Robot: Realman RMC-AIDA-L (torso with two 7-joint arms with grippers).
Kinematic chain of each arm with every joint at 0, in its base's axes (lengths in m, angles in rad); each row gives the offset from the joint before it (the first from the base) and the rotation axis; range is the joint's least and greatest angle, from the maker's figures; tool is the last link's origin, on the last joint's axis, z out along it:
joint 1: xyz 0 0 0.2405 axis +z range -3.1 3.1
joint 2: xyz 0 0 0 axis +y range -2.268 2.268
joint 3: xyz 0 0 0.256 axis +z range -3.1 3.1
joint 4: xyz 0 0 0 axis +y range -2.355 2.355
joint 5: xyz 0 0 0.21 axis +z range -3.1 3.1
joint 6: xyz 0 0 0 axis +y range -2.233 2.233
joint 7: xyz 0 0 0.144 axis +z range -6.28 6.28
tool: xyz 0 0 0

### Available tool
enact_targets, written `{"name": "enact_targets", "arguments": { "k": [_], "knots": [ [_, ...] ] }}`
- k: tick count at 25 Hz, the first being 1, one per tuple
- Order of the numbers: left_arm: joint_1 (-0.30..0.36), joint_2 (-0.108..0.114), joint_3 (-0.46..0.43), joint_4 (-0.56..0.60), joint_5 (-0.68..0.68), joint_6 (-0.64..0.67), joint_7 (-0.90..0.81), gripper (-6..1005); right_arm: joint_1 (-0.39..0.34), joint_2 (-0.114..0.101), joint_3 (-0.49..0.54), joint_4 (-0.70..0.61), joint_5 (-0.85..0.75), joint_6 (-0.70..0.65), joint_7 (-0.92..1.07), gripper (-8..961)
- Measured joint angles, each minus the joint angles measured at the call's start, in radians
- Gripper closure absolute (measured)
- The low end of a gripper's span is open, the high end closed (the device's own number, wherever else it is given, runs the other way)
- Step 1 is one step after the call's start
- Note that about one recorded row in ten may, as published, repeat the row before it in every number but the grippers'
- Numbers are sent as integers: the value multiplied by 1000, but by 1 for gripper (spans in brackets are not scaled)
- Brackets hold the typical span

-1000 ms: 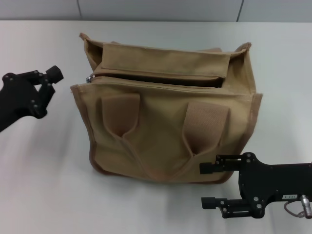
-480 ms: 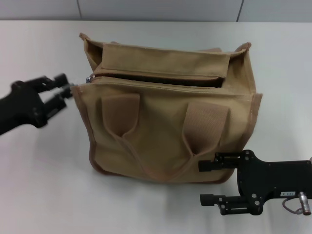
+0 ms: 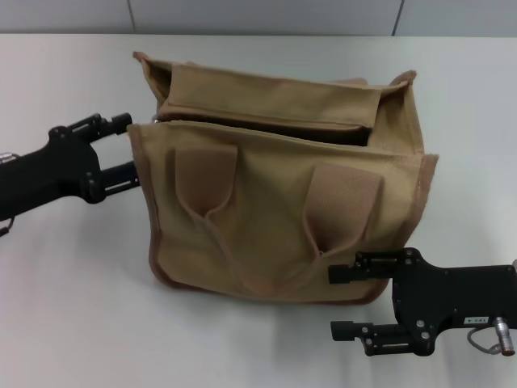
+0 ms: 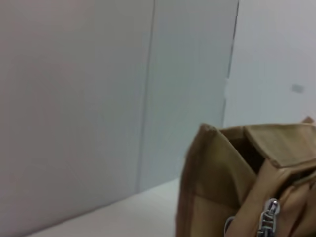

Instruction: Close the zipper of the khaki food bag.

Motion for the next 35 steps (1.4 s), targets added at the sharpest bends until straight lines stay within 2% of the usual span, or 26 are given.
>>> {"name": "enact_targets", "arguments": {
  "k": [5, 9, 13, 17, 21, 28, 32, 35],
  "knots": [
    [3, -7, -42, 30, 0, 1, 29, 280, 1, 0, 0, 0, 0, 0, 0, 269],
    [-3, -8, -36, 28, 12, 18, 36, 225, 2, 0, 0, 0, 0, 0, 0, 269],
    [-5, -26, -31, 39, 14, 39, 63, 259, 4, 0, 0, 0, 9, 0, 0, 270],
    [-3, -29, -32, 41, 13, 64, 99, 294, 6, 0, 0, 0, 10, 0, 0, 271],
    [5, -24, -48, 41, 12, 82, 114, 371, 6, 0, 0, 0, 10, 0, 0, 271],
    [17, -21, -128, 41, 10, 102, 111, 507, 4, 0, 0, 0, 11, 0, 0, 271],
    [22, -24, -164, 41, 10, 146, 108, 723, 3, 1, 0, 0, 11, -3, 0, 271],
    [24, -27, -180, 41, 10, 172, 110, 835, 2, 1, 0, 0, 11, -4, 0, 271]
  ]
}}
